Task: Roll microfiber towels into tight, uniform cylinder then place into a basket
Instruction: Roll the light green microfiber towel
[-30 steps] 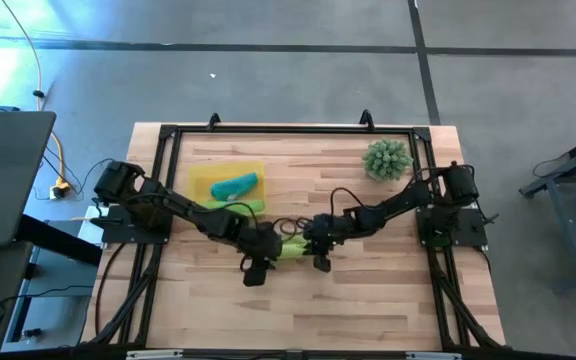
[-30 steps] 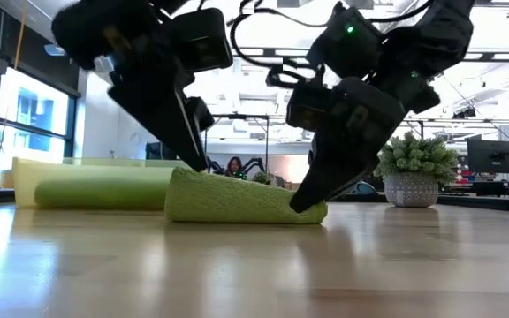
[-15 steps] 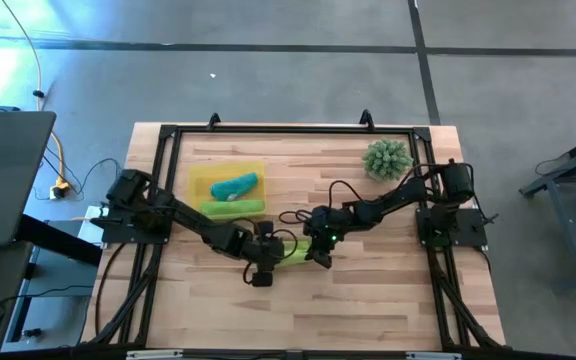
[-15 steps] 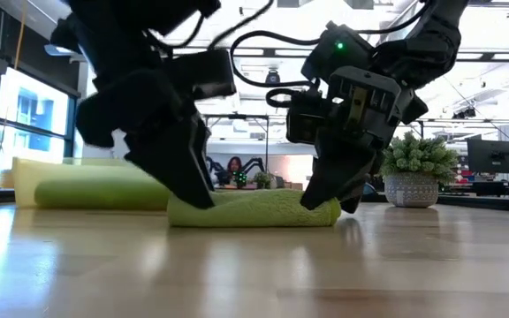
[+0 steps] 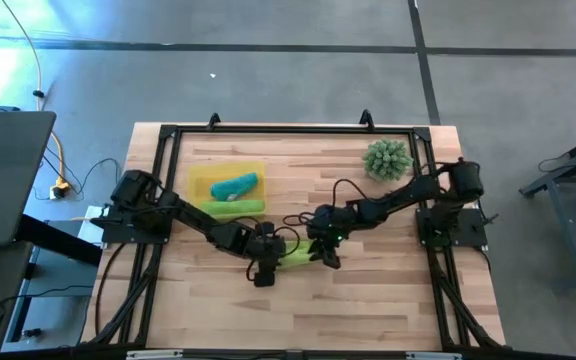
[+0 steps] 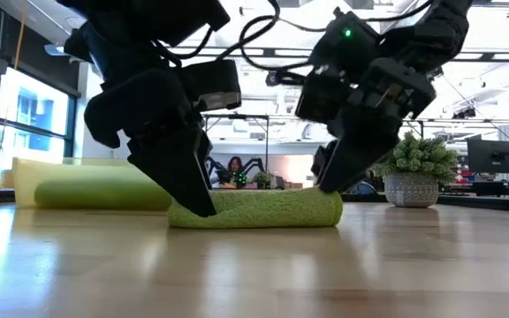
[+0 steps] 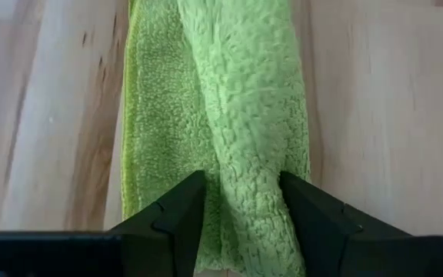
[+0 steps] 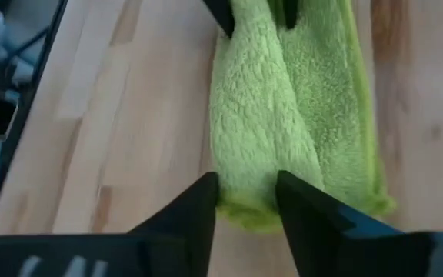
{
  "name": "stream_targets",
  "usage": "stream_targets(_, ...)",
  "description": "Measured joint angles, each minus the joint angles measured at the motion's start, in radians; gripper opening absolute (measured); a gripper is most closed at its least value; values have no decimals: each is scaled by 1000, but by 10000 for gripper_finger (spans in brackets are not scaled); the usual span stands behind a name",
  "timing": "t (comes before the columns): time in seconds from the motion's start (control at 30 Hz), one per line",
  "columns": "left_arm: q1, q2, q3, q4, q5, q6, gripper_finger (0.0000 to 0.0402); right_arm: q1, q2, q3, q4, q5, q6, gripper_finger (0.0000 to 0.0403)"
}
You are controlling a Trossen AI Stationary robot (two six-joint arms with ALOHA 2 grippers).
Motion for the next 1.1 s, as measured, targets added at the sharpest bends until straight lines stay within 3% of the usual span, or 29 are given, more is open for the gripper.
stream_targets(0.23,36,1,-1,-5,79,-60,141,41,-126,-1,-79,95,-252,156)
stream_targets(0.5,79,2,-2,-7,139,-97,128,255,-131,1,-61,478,-605,144)
stream_targets(0.63,89,3,-3,-7,168,-100,122,304,-85,2,-24,593,-612,150)
stream_targets(0.9,89,3,-3,-6,164,-120,113,291,23,2,39,637,-584,192)
stream_targets(1.1,89,3,-4,-4,177,-126,112,271,60,6,58,666,-514,175)
